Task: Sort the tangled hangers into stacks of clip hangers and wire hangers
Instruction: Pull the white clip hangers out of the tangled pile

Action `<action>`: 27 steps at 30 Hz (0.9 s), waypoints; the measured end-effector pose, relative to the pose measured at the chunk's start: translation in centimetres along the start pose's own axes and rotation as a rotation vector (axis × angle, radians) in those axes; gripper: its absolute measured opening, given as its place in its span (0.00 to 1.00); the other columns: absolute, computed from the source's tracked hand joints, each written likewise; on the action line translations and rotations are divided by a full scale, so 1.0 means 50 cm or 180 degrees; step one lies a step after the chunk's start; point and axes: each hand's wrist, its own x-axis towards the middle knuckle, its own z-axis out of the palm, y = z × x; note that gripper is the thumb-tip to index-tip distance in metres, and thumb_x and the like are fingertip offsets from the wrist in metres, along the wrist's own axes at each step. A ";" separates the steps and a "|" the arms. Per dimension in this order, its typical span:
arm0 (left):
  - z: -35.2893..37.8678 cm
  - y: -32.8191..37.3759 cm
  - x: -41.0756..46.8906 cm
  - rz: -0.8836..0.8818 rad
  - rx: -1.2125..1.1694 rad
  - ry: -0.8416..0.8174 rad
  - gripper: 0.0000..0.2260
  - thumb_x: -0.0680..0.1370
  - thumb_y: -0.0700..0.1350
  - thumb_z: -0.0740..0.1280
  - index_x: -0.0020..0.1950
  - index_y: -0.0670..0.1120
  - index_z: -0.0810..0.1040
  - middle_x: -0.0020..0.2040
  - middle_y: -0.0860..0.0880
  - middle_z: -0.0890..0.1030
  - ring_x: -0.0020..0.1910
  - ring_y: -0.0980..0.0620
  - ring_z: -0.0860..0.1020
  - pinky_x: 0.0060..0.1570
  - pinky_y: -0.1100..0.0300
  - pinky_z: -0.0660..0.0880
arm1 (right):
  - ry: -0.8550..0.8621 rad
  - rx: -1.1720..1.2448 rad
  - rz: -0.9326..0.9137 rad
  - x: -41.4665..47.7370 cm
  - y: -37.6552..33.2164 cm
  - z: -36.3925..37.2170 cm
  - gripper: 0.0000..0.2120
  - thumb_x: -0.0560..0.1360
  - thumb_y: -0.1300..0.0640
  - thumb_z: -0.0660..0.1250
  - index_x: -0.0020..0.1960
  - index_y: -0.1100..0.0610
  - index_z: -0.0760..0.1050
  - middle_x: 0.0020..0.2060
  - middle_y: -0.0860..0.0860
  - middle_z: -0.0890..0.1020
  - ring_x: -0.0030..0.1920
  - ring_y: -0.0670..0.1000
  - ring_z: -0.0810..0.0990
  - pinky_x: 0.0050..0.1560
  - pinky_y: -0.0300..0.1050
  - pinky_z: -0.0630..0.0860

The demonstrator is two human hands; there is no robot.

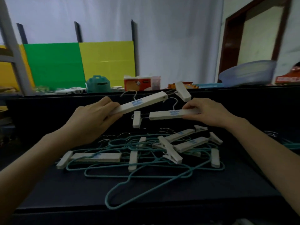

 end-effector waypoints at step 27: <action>0.076 1.050 0.295 0.1751 -0.1251 0.0011 0.19 0.79 0.57 0.51 0.65 0.50 0.68 0.55 0.52 0.71 0.46 0.50 0.75 0.28 0.61 0.61 | 0.0686 -0.1218 0.2724 -0.809 0.718 -0.492 0.15 0.72 0.43 0.68 0.56 0.46 0.79 0.56 0.53 0.80 0.55 0.60 0.77 0.44 0.45 0.67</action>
